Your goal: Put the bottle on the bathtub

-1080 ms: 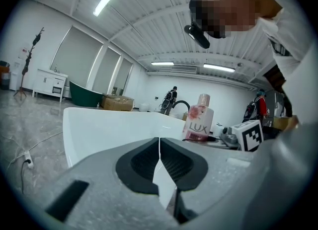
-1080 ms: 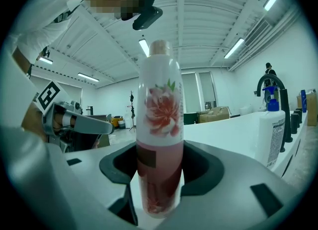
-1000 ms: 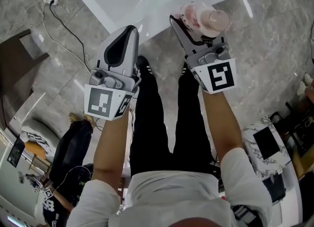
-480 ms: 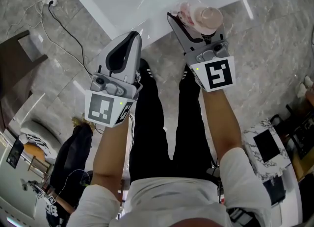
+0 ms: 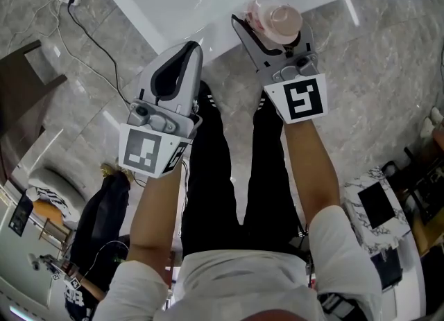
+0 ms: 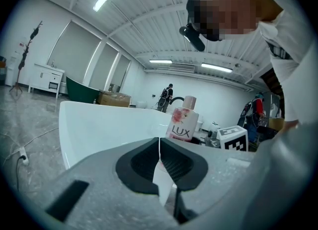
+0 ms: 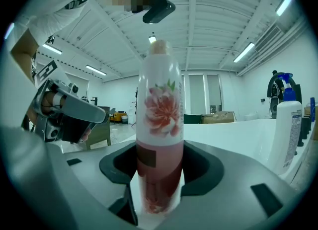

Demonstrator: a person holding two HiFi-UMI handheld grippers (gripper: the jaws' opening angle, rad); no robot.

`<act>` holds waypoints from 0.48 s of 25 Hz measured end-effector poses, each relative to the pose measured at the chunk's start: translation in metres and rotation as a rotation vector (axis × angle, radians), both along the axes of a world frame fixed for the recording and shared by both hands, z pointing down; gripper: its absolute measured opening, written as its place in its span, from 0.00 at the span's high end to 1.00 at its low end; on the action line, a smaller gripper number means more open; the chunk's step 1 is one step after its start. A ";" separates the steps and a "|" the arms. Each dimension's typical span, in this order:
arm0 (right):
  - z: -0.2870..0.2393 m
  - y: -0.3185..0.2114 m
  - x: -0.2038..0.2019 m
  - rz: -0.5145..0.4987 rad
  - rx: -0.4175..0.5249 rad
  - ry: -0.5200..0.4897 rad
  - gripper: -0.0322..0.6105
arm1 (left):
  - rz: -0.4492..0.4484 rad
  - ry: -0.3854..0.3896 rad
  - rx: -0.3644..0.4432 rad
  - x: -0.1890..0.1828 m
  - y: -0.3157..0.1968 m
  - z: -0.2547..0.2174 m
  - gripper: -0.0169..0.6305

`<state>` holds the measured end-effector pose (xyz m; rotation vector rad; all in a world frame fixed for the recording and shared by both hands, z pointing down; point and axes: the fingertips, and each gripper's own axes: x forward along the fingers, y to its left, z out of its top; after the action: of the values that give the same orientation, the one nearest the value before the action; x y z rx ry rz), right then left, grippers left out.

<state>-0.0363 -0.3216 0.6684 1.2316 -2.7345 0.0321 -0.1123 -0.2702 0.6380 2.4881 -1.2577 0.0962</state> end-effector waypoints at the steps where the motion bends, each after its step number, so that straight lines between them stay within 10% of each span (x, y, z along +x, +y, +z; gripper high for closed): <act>1: 0.000 0.001 0.000 0.001 0.006 0.002 0.58 | 0.003 0.001 0.001 0.001 0.000 0.000 0.94; 12: 0.002 0.002 0.001 0.025 -0.005 -0.008 0.58 | 0.024 0.011 -0.026 0.017 0.009 0.004 0.94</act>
<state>-0.0355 -0.3192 0.6701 1.2668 -2.7236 0.0468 -0.0950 -0.2612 0.6425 2.4784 -1.2145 0.1044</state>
